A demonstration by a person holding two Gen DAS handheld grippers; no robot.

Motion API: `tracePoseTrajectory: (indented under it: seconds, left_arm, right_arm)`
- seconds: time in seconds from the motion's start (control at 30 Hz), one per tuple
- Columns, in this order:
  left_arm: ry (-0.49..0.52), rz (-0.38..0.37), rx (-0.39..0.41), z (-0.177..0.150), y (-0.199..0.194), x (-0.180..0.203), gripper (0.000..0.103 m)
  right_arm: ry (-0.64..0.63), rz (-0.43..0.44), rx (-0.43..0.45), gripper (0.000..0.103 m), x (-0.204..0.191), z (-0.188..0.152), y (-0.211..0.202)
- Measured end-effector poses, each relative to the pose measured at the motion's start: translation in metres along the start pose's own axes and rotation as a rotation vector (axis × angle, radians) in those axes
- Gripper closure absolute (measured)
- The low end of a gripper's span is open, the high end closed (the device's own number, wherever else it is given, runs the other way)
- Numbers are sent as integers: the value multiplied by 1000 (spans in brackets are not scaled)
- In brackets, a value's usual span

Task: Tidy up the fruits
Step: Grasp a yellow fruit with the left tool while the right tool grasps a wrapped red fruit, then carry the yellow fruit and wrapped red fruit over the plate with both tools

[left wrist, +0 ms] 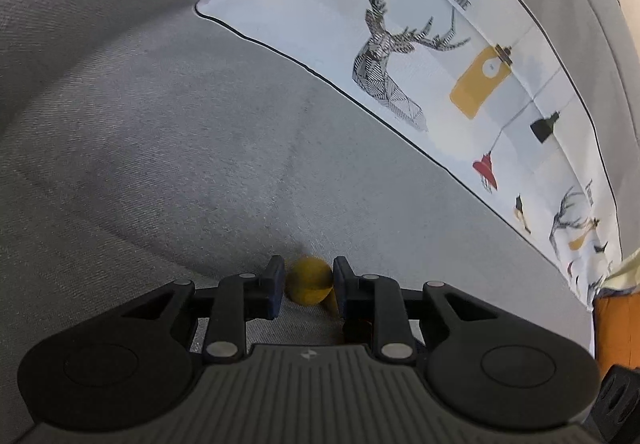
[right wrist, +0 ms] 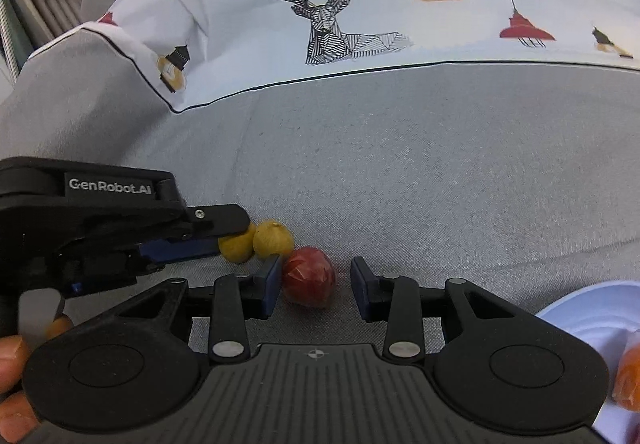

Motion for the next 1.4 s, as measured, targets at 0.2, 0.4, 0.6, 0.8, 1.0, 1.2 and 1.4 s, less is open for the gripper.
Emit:
tracePoseTrajectory:
  seconds: [0.2,0.4,0.6,0.8,1.0,1.2,1.4]
  left_arm:
    - [49,25,16,-5,-5,5,76]
    - [46,37,71,-10,-27,2,76]
    - [81,70,104,-17,-53,3,76]
    - [136,84,106,-24,-71,13,76]
    - [162,53,138,-25,-97,31,76]
    - [186,-18,155,-44,-126,55,76]
    - [274,-81,127,-70,-133,82,76]
  right_arm:
    - [11,0,19,74,2,-3,-11]
    - [-4,3,71,74,4,-8,-43]
    - [-21,-5,145,74,8,-14,-81]
    - [14,-12,204,74,12,-21,-125]
    - [32,-12,325,74,20,-15,-191]
    - [-11,-74,443,74,51,-12,-240]
    - [89,-176,423,74,94,-19,-258]
Point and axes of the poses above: each gripper's, at about its wrist camera, not at the fingertips, and y roughly the way its jaws point, x to its right, z to its top, the point moved 1 cm from there along y, roughly the way its jaws point
